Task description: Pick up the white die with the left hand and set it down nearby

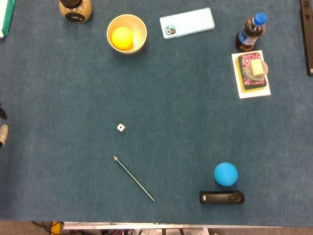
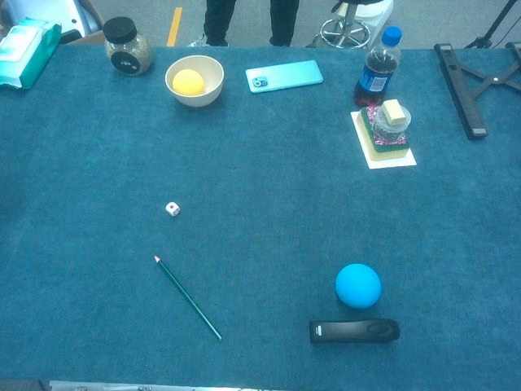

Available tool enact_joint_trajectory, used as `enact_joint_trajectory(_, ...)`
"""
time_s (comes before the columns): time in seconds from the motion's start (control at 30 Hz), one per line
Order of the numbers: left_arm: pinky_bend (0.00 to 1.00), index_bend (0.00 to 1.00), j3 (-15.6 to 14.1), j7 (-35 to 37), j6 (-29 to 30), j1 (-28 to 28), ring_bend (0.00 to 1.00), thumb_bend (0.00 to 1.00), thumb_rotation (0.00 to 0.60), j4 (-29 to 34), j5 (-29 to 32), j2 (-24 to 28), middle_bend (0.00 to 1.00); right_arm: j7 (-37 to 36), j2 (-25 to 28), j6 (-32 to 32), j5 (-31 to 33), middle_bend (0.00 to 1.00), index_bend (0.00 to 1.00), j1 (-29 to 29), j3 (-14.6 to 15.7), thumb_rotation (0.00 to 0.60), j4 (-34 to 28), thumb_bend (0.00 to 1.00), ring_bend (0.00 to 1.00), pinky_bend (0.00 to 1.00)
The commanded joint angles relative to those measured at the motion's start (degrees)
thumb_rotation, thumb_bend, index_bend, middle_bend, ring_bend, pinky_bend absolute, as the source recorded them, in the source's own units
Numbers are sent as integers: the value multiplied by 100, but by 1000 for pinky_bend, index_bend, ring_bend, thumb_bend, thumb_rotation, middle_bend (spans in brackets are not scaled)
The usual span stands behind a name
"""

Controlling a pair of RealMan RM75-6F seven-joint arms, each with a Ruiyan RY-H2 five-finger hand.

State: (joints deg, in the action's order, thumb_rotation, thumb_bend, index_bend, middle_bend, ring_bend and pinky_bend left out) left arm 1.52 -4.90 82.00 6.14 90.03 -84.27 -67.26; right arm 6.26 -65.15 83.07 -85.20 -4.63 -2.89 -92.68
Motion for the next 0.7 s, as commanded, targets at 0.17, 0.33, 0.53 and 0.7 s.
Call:
enact_joint_trajectory(0.17,441,469,-16,10,-13,1,224,372,600,5,-10,8,324,26,-33,-27,1,387,490,0,24,600,4,98,256,265)
enact_joint_trajectory(0.33,441,469,-24,8,7,-10,224,372,600,30,-20,7,324,-25,-48,-64,21,387,490,-24,7,600,53,98,256,265)
enact_joint_trajectory(0.53,441,469,-84,-26,-108,26,224,372,600,-48,-44,-119,324,-173,-55,-186,110,387,490,-63,-11,600,156,98,256,265)
enact_joint_trajectory(0.7,441,469,-211,85,-183,87,224,372,600,-115,-293,-243,324,-156,-46,-84,-63,387,490,-84,-8,600,78,98,256,265)
